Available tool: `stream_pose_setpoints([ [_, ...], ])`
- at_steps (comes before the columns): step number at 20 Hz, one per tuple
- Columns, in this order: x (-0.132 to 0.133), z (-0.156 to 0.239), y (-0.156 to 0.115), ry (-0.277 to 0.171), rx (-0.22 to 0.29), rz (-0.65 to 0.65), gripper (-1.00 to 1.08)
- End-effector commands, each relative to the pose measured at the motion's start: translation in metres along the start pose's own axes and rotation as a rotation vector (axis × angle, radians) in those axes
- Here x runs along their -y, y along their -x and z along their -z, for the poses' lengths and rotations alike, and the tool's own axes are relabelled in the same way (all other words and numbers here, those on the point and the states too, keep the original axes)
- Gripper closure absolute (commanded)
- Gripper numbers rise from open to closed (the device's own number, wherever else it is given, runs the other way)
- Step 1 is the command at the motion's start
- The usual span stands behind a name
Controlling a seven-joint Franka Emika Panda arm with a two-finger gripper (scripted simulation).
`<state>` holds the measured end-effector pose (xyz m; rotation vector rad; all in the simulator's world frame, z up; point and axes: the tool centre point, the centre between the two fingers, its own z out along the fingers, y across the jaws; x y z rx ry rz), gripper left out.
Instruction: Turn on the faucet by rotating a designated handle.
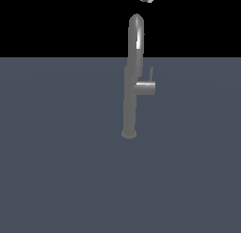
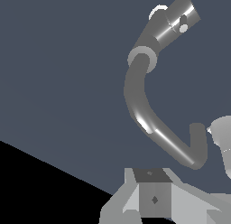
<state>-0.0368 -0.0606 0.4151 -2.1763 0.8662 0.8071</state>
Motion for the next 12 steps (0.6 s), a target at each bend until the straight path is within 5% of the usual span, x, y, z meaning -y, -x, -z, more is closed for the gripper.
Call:
stream_pose_setpoints([
  [1, 0.0, 0.0, -0.018, -0.053, 0.052, -0.053, 1.08],
  [12, -0.009, -0.013, -0.098, -0.291, 0.288, -0.295, 1.08],
])
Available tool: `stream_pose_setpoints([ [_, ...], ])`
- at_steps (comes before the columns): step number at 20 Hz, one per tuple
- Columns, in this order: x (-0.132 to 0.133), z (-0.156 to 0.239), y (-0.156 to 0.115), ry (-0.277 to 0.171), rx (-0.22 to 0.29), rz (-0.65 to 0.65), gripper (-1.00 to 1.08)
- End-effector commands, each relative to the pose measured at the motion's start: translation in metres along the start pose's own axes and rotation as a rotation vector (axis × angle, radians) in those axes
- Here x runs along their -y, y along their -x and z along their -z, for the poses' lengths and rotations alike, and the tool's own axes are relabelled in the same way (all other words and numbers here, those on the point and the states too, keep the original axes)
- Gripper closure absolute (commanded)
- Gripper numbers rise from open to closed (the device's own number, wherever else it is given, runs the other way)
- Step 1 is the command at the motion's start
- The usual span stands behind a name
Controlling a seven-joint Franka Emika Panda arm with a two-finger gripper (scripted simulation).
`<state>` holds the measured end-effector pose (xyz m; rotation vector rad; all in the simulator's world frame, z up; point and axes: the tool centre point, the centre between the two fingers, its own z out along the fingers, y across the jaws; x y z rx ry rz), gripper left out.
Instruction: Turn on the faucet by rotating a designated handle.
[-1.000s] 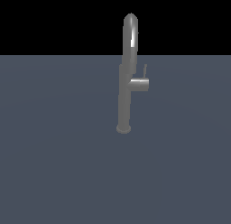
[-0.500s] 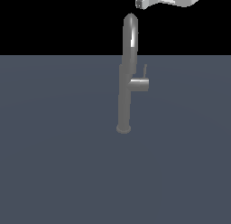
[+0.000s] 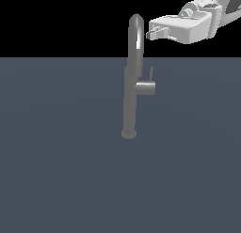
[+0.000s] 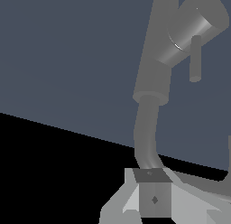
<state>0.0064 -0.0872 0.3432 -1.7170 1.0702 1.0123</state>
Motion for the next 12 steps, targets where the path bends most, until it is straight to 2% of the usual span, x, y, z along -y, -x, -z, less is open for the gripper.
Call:
stream_pose_setpoints([
  [1, 0.001, 0.0, -0.019, -0.056, 0.056, -0.057, 1.08],
  [7, -0.002, -0.006, -0.059, -0.176, 0.173, -0.18, 1.08],
  [12, -0.006, -0.012, -0.082, -0.244, 0.239, -0.249, 1.08],
])
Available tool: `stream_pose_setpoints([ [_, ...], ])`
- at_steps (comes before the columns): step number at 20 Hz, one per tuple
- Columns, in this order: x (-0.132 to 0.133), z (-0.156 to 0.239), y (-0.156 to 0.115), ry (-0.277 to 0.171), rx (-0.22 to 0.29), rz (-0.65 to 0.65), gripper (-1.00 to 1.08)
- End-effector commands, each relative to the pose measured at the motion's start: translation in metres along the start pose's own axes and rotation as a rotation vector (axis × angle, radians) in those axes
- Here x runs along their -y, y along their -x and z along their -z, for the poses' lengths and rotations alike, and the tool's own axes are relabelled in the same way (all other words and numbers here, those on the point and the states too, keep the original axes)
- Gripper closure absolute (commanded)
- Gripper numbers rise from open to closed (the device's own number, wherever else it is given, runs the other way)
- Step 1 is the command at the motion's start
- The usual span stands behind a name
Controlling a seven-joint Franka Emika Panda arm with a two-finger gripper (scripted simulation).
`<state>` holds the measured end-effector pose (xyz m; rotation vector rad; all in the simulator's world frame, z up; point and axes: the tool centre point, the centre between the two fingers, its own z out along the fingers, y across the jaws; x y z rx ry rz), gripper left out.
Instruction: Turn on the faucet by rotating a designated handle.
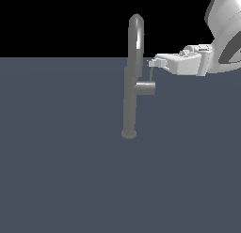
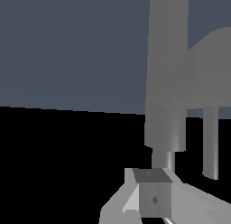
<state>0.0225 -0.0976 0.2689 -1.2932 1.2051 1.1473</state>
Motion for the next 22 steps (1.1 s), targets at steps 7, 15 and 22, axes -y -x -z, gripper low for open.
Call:
stream_pose_setpoints([
  [7, 0.0, -0.002, -0.02, -0.061, 0.059, -0.061, 1.08],
  [15, -0.008, -0.003, -0.016, -0.061, 0.06, -0.062, 1.08],
  [22, -0.024, -0.004, -0.008, -0.062, 0.061, -0.062, 1.08],
])
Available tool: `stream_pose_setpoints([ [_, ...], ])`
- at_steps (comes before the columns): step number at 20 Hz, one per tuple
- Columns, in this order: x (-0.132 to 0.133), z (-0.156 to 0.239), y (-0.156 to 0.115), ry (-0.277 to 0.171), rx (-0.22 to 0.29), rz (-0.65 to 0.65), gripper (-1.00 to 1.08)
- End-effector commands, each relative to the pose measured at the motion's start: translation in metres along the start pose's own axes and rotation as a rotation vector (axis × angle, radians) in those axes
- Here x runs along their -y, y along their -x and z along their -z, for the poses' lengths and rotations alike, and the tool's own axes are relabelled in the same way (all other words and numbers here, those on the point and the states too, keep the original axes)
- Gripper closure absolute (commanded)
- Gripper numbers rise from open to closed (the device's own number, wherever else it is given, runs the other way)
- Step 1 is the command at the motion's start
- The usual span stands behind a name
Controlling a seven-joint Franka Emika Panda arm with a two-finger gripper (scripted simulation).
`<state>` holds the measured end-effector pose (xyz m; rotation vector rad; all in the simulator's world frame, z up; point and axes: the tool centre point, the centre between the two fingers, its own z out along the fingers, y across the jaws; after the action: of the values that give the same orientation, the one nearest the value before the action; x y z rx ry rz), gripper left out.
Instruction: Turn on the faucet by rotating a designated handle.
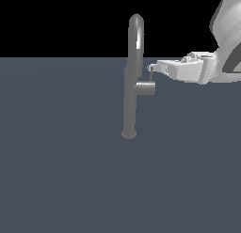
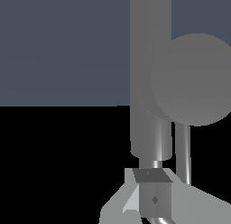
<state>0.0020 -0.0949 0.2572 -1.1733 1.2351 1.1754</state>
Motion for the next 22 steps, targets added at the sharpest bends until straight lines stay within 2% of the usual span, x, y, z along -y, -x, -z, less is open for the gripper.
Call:
stream_pose_setpoints([
  [1, 0.0, 0.0, 0.0, 0.0, 0.0, 0.0, 1.08],
  [12, -0.036, 0.0, 0.001, 0.001, 0.001, 0.0, 1.08],
  [14, -0.028, 0.0, 0.003, -0.005, -0.004, 0.01, 1.08],
  [22, -0.058, 0.0, -0.012, 0.0, 0.001, 0.002, 1.08],
])
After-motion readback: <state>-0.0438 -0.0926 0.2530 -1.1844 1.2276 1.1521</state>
